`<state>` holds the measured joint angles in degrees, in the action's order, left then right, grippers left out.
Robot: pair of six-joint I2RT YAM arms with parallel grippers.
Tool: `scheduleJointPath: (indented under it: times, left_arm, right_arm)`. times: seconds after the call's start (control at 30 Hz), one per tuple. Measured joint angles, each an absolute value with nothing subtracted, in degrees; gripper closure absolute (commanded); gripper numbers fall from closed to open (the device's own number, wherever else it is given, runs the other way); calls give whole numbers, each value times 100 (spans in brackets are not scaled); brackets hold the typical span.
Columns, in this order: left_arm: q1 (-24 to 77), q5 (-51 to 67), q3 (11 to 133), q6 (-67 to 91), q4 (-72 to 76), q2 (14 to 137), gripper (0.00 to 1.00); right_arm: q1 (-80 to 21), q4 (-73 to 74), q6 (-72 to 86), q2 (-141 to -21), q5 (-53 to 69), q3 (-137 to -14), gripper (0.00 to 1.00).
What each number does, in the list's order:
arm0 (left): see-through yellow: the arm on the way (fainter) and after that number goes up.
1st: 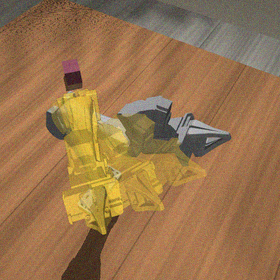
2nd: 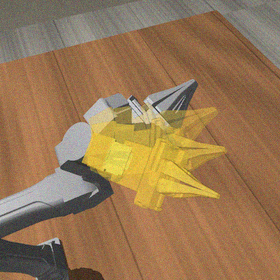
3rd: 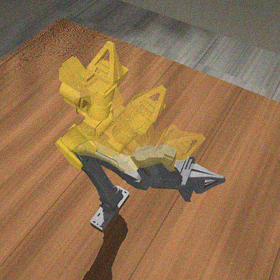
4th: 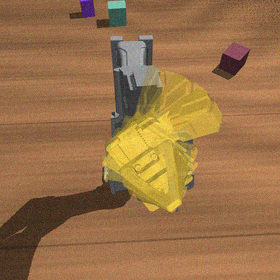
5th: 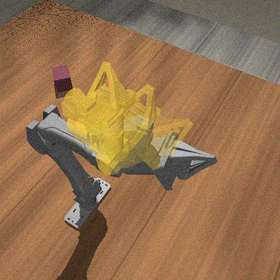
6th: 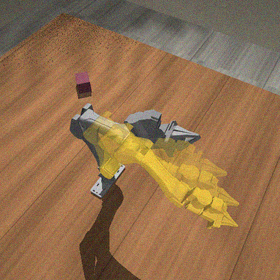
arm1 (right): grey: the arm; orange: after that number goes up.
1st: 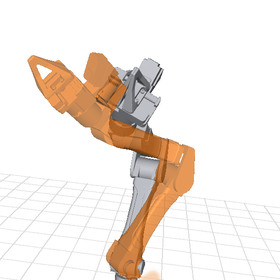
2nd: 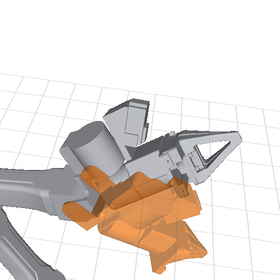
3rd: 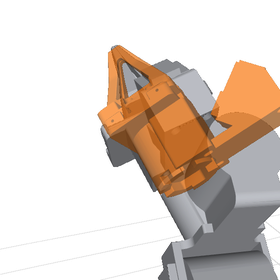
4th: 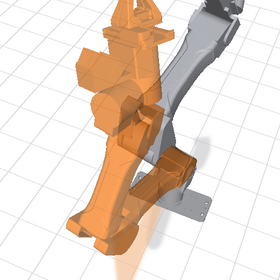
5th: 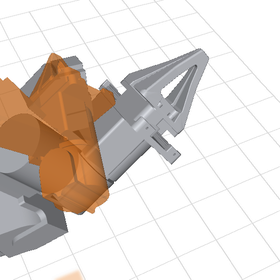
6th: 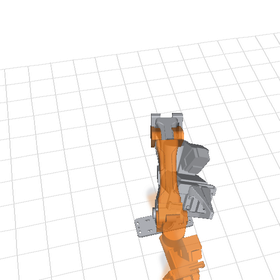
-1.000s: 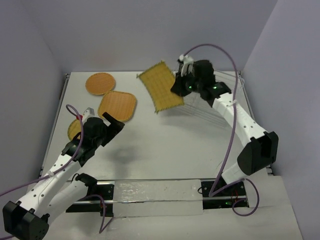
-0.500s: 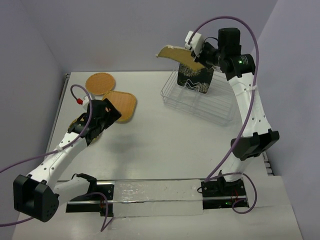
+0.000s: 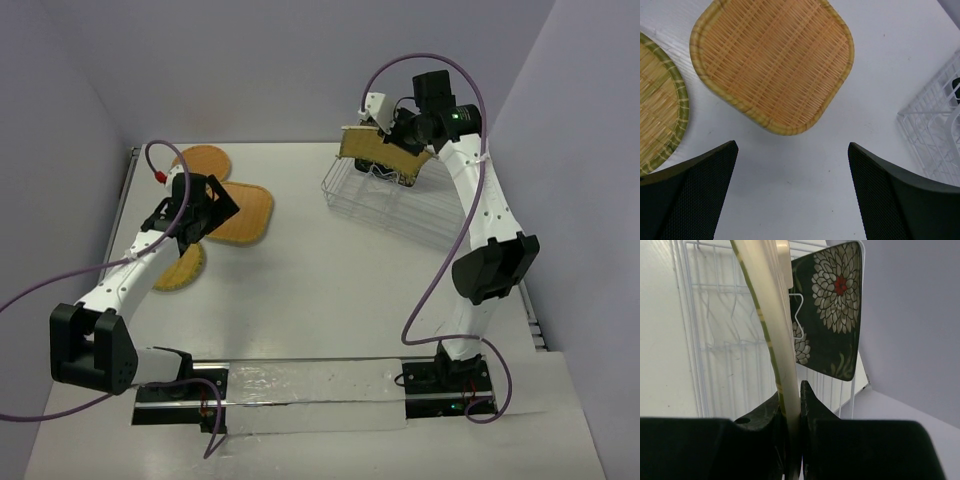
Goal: Load the plates into the dish rack
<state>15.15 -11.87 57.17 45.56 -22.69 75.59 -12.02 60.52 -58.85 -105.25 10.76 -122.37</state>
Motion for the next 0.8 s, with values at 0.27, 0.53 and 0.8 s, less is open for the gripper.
scheduleJointPath:
  times: [0.27,0.53,0.8]
  left_arm:
    - [1214,-975,5734,4429,-2226,7638,1]
    - [1100,-915,5734,4417,-2224,7640,1]
    - [1017,-861,5736,4380,-2224,7642,1]
  right_arm:
    - [-1110,5846,-5568,-10982,826,-12284,100]
    - [-959,5589,-5322,-11339,786,-12368,100]
    - [-863,5487,-5231,-11564,896,-12392,100]
